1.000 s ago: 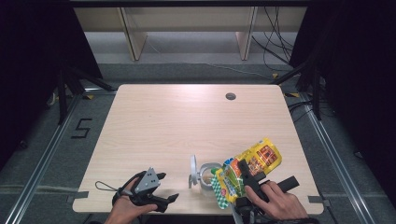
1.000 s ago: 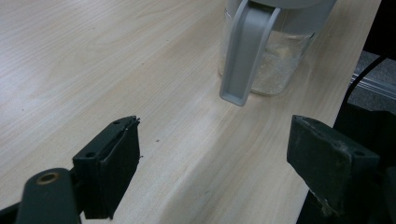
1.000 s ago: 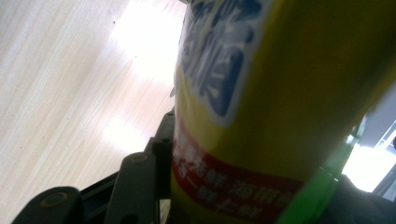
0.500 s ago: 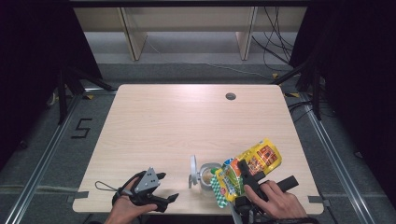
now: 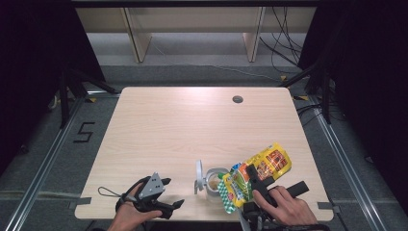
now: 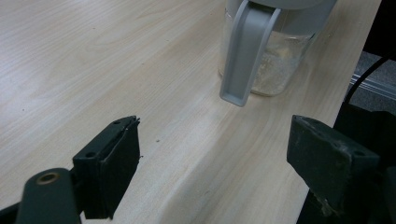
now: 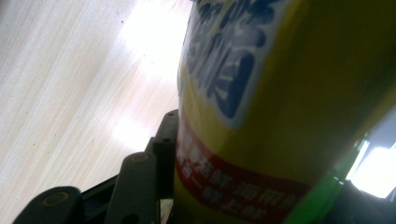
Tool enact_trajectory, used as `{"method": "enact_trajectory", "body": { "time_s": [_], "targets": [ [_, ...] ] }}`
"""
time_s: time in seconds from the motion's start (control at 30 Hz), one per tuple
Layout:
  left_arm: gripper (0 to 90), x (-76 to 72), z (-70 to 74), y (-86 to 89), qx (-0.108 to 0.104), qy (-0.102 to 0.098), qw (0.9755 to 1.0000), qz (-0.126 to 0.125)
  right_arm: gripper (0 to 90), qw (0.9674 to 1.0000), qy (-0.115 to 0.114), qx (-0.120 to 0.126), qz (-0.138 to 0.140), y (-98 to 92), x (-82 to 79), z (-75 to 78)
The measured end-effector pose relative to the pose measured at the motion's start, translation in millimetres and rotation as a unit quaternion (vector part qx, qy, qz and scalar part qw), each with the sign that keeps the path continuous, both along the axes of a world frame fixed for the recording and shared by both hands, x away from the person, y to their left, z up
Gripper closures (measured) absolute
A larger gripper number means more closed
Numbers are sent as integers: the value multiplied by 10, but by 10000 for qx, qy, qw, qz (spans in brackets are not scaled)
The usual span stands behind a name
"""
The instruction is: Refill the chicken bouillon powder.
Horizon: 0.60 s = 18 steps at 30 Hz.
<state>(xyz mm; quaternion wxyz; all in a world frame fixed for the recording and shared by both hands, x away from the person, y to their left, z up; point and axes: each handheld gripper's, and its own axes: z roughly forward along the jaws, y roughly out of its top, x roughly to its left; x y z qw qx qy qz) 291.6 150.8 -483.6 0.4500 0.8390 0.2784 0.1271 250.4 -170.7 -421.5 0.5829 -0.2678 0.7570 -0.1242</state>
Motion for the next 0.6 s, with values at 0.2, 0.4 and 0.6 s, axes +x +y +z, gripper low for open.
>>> {"method": "enact_trajectory", "body": {
  "time_s": [0.2, 0.4, 0.6],
  "targets": [
    [168, 8, 3, 3, 67, -49, 10000, -51, 583, 10000, 24, -22, 3, 13, -6, 6],
    [168, 2, 0, -2, 11, 4, 10000, 6, 583, 10000, 61, -25, 50, 28, -5, -5],
    [167, -2, -2, -4, -27, 50, 10000, 30, 583, 10000, 55, -38, 66, 30, -4, -5]
  ]
}}
